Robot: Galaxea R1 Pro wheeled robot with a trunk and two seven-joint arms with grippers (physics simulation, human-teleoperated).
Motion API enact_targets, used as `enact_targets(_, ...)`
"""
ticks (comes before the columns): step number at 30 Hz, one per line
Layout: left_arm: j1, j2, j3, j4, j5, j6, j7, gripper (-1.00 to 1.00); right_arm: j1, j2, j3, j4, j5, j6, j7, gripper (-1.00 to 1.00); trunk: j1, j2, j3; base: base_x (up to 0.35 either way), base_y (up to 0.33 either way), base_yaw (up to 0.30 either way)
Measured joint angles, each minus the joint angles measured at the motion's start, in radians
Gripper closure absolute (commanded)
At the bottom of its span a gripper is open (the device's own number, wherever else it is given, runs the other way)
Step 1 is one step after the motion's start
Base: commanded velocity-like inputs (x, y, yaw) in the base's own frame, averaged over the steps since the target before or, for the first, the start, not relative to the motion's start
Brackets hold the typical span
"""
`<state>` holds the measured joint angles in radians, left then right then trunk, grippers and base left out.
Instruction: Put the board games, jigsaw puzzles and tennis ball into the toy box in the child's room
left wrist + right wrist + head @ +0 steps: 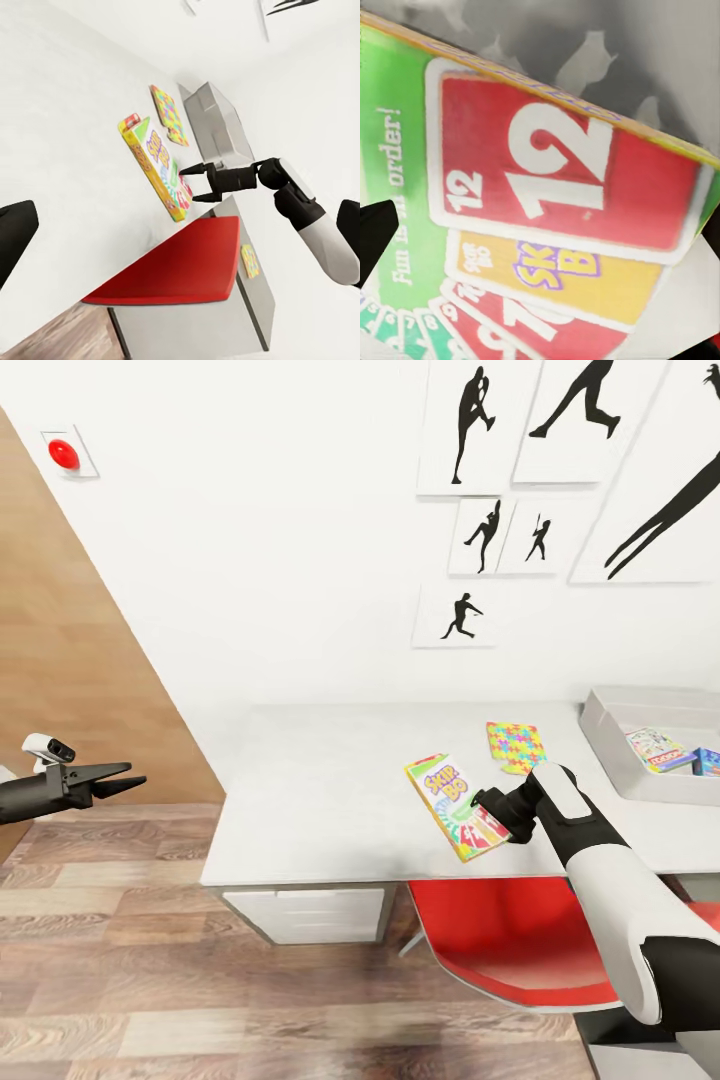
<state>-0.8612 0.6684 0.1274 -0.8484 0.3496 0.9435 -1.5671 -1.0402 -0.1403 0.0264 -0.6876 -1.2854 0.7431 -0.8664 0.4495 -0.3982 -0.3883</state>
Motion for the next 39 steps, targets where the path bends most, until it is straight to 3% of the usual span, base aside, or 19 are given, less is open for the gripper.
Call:
enact_targets(19, 0.0, 0.0, 0.001, 0.0, 0.0, 0.001, 0.0, -1.0, -0.001, 0.002, 0.001, 0.0, -0.002, 0.001, -0.001, -1.0, 0.0, 0.0, 0.0, -0.029, 0.179, 0.0)
enact_targets(39, 0.0, 0.0, 0.002, 0.0, 0.0, 0.001, 0.0, -1.0, 0.0, 0.001, 0.0, -0.002, -0.003, 0.003, -0.003, -1.0, 0.0, 0.0, 0.008, -0.036, -0.07, -0.059)
